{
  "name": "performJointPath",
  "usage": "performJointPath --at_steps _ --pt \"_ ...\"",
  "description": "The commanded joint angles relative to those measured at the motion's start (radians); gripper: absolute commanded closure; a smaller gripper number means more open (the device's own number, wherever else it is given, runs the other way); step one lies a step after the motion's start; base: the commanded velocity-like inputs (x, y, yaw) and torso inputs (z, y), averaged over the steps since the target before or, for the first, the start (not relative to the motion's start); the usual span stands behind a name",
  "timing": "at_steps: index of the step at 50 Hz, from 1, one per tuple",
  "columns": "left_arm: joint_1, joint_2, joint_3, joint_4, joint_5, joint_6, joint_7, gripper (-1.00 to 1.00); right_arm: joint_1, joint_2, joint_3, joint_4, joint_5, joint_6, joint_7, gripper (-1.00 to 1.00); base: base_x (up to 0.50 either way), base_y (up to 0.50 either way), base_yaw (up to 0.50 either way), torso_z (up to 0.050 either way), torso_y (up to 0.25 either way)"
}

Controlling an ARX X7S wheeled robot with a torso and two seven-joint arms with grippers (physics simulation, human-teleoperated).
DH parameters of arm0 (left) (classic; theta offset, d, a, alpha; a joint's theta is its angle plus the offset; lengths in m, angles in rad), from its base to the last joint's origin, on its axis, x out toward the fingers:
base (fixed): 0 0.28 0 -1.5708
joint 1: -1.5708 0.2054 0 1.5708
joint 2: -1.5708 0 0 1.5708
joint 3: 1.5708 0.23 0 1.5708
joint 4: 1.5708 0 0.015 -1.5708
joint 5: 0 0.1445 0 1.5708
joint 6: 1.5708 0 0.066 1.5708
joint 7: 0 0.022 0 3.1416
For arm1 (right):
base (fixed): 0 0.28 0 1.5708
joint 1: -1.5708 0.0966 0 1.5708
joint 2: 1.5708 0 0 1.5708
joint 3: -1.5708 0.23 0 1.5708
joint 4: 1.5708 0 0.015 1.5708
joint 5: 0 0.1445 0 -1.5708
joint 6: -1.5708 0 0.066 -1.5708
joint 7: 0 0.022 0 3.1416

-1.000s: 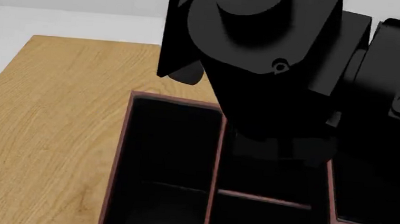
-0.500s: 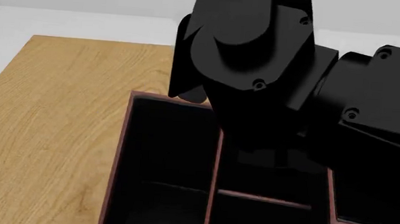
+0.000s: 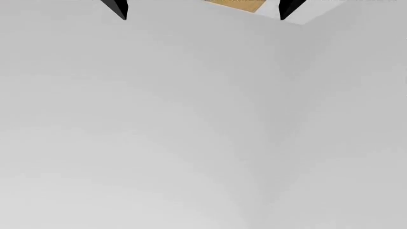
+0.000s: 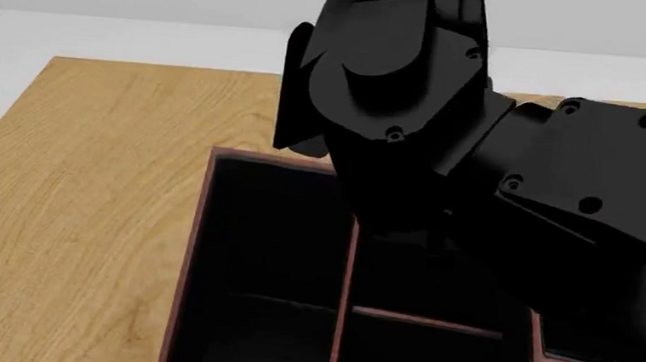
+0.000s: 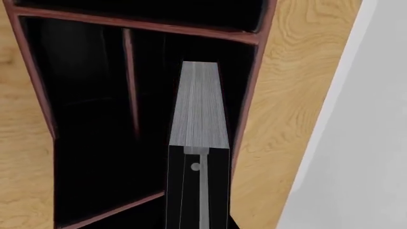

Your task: Pick up the book and place it in the front compartment of the caddy.

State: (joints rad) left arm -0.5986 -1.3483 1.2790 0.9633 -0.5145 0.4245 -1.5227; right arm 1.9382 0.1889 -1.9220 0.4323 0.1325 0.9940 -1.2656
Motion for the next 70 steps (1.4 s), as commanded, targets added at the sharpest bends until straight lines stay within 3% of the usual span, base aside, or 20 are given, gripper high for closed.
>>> performJointPath --at_steps 1,34,43,50,51,70 --pt "0.024 -0.004 -0.006 -0.007 0.011 0.013 -0.003 -1.0 -0.037 -0.025 0.021 0.087 -0.039 -0.063 0.057 1.0 0.0 0.0 0.0 0.0 0.0" --pt "0.094 -0.017 -0.037 -0.02 0.035 0.041 -0.012 -1.0 -0.197 -0.07 0.048 0.27 -0.036 -0.15 0.136 1.0 0.0 0.0 0.0 0.0 0.001" --pt "0.096 -0.011 -0.052 -0.026 0.019 0.037 -0.001 -1.0 -0.204 -0.047 0.015 0.235 -0.036 -0.11 0.101 1.0 0.0 0.0 0.0 0.001 0.001" --pt "0.094 0.008 -0.06 -0.04 0.004 0.031 0.017 -1.0 -0.23 -0.072 0.023 0.343 -0.052 -0.155 0.143 1.0 0.0 0.0 0.0 0.0 0.001" --pt "0.094 0.008 -0.061 -0.041 0.003 0.032 0.017 -1.0 -0.232 -0.072 0.023 0.345 -0.055 -0.162 0.15 -1.0 0.0 0.0 0.0 0.0 0.0" --pt "0.113 0.007 -0.075 -0.038 0.01 0.031 0.017 -1.0 -0.235 -0.08 0.025 0.373 -0.064 -0.171 0.157 -1.0 0.0 0.0 0.0 0.0 0.0"
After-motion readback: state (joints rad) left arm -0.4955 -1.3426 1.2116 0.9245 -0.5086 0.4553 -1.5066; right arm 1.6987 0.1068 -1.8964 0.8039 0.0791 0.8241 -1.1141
